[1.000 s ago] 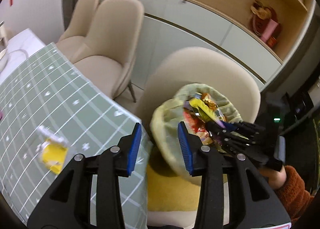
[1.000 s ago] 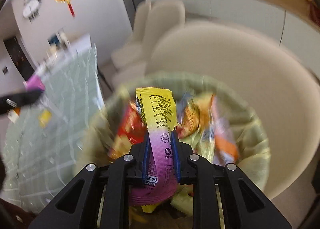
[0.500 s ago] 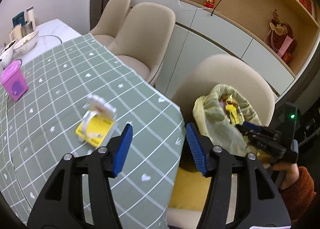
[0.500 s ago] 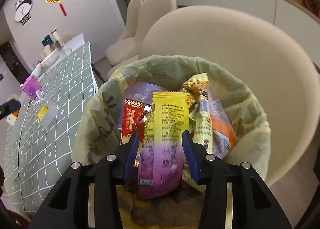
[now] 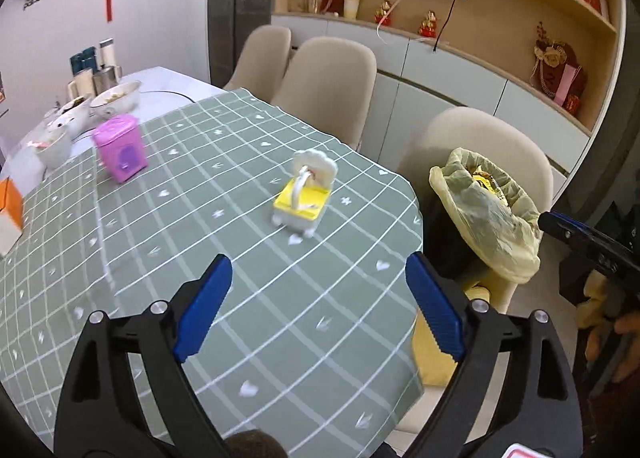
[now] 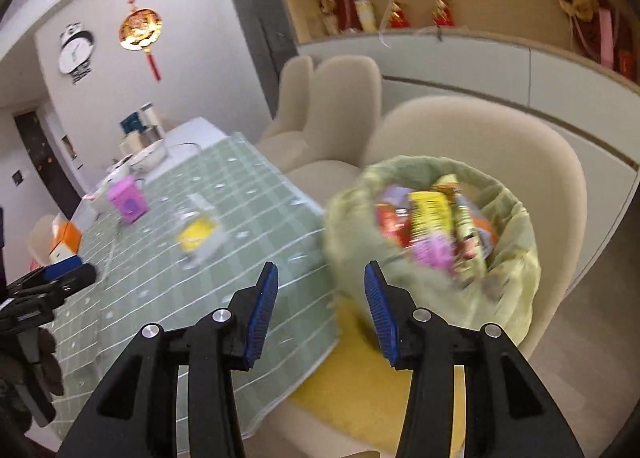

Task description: Collect trash

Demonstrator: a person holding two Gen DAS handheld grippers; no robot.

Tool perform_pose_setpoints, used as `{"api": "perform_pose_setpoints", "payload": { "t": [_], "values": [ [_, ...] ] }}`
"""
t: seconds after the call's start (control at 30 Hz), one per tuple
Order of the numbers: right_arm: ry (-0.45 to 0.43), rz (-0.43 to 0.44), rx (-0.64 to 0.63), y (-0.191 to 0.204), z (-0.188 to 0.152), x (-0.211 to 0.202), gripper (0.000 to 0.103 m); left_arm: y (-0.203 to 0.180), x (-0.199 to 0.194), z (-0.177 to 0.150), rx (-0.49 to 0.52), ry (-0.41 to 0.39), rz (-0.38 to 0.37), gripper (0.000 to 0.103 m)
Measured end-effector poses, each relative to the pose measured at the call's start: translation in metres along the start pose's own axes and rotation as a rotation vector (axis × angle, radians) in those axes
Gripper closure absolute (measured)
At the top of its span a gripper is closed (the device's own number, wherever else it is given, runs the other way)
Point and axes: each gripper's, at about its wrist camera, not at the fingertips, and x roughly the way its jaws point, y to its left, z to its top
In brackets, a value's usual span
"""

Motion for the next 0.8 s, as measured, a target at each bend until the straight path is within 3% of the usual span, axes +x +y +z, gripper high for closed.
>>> {"api": "perform_pose_setpoints", "payload": {
  "t": [0.13, 0.3, 0.53, 0.8],
  "values": [
    [-0.03, 0.007, -0.038, 0.05, -0.032, -0.029, 0.06, 0.011, -0.033, -0.024, 0.008, -0.054, 0.025, 0.019],
    [-0.037, 0.004, -0.047, 0.094, -0.062, -0.049, 0.06, 0.017, -0.072, -0.048, 0.024, -0.101, 0.154, 0.019],
    [-0.071, -0.019, -0.073, 0.132, -0.079, -0.068, 0.06, 0.029, -0.101, -0.06, -0.027, -0.132, 0.162, 0.019],
    [-0.078, -0.022, -0.04, 0.138, -0.082, -0.076, 0.06, 0.027, -0.115, -0.064, 0.0, -0.149, 0.147, 0.019]
  ]
}}
